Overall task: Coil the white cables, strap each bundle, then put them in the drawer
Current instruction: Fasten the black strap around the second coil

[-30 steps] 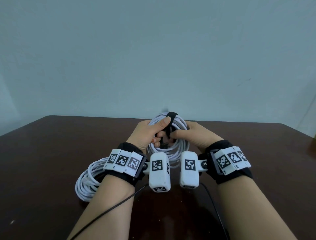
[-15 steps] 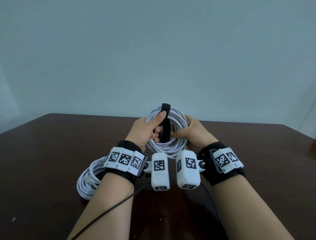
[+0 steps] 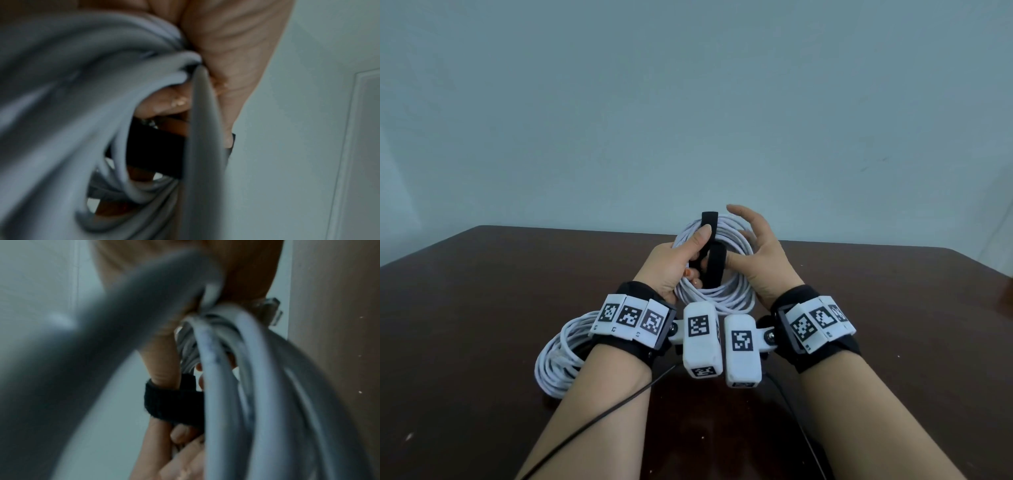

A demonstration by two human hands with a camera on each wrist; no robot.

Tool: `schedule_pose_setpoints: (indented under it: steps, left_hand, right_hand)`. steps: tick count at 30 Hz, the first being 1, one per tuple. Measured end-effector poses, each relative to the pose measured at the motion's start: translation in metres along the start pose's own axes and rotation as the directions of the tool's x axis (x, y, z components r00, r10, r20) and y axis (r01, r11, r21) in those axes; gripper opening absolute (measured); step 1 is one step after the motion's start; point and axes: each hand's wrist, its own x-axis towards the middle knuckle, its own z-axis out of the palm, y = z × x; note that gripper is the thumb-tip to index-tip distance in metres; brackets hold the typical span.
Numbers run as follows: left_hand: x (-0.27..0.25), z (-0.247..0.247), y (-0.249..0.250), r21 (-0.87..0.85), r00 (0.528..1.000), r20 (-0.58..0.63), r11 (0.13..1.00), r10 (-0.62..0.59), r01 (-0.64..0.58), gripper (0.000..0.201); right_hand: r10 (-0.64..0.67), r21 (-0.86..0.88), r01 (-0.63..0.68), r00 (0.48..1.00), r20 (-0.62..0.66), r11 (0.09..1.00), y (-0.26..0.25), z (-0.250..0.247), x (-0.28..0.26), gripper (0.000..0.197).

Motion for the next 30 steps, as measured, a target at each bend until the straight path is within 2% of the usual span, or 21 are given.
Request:
schedule_pose_setpoints:
  steps: [2, 4, 6, 8, 11, 13, 15, 18, 21, 24, 26, 28, 30]
  left_hand:
    - [0.000, 0.002, 0.000, 0.001, 1.000, 0.002, 1.000, -0.012, 0.012, 0.034]
    - [0.000, 0.003, 0.001, 0.000, 1.000, -0.011, 1.000, -0.011, 0.011, 0.036]
    - [0.001, 0.002, 0.001, 0.008, 0.999, -0.039, 1.000, 0.007, -0.007, 0.036]
    - [0.004, -0.001, 0.000, 0.092, 0.997, -0.071, 0.995, 0.043, -0.037, 0.036]
    - [0.009, -0.010, -0.006, 0.317, 0.991, -0.080, 0.945, 0.108, -0.078, 0.038]
    - [0.011, -0.017, -0.007, 0.369, 0.992, -0.062, 0.926, 0.109, -0.079, 0.037]
    - [0.010, -0.020, -0.006, 0.367, 0.997, -0.021, 0.928, 0.077, -0.064, 0.036]
    - [0.006, -0.018, -0.005, 0.357, 0.990, 0.141, 0.933, -0.005, -0.046, 0.042]
    - [0.000, -0.011, -0.003, 0.317, 0.955, 0.294, 0.946, -0.036, -0.062, 0.042]
    - [-0.005, -0.010, 0.001, 0.244, 0.925, 0.379, 0.967, -0.023, -0.076, 0.031]
    - [-0.004, -0.012, 0.000, 0.208, 0.911, 0.412, 0.973, 0.009, -0.104, 0.034]
    - [-0.003, -0.013, -0.001, 0.191, 0.895, 0.444, 0.972, 0.038, -0.135, 0.047]
    - [-0.003, -0.013, -0.001, 0.191, 0.894, 0.445, 0.969, 0.057, -0.158, 0.055]
  right_hand:
    - [-0.055, -0.025, 0.055, 0.998, -0.017, 0.998, -0.001, 0.000, -0.001, 0.053]
    - [-0.091, -0.059, 0.089, 0.995, -0.035, 0.994, -0.002, 0.002, -0.001, 0.035]
    - [-0.073, -0.063, 0.070, 0.996, -0.045, 0.996, -0.003, 0.002, -0.001, 0.018]
    - [-0.070, -0.103, 0.063, 0.995, -0.064, 0.993, -0.003, 0.001, 0.001, 0.009]
    - [-0.132, -0.166, 0.112, 0.985, -0.114, 0.980, -0.007, -0.001, 0.003, 0.011]
    - [-0.132, -0.077, 0.118, 0.970, -0.202, 0.990, -0.014, -0.005, 0.003, 0.018]
    - [-0.063, 0.090, 0.092, 0.958, -0.281, 0.992, -0.020, -0.014, 0.004, 0.023]
    - [0.042, 0.200, 0.027, 0.941, -0.335, 0.980, -0.024, -0.028, 0.006, 0.025]
    - [0.055, 0.096, -0.020, 0.922, -0.384, 0.995, -0.021, -0.032, 0.007, 0.025]
    - [0.035, -0.098, -0.071, 0.943, -0.330, 0.993, -0.019, -0.029, 0.008, 0.023]
    - [0.069, -0.137, -0.108, 0.962, -0.265, 0.985, -0.016, -0.024, 0.009, 0.026]
    - [0.156, -0.078, -0.178, 0.960, -0.234, 0.981, -0.013, -0.018, 0.009, 0.028]
    - [0.283, 0.069, -0.275, 0.943, -0.178, 0.959, -0.012, -0.016, 0.008, 0.026]
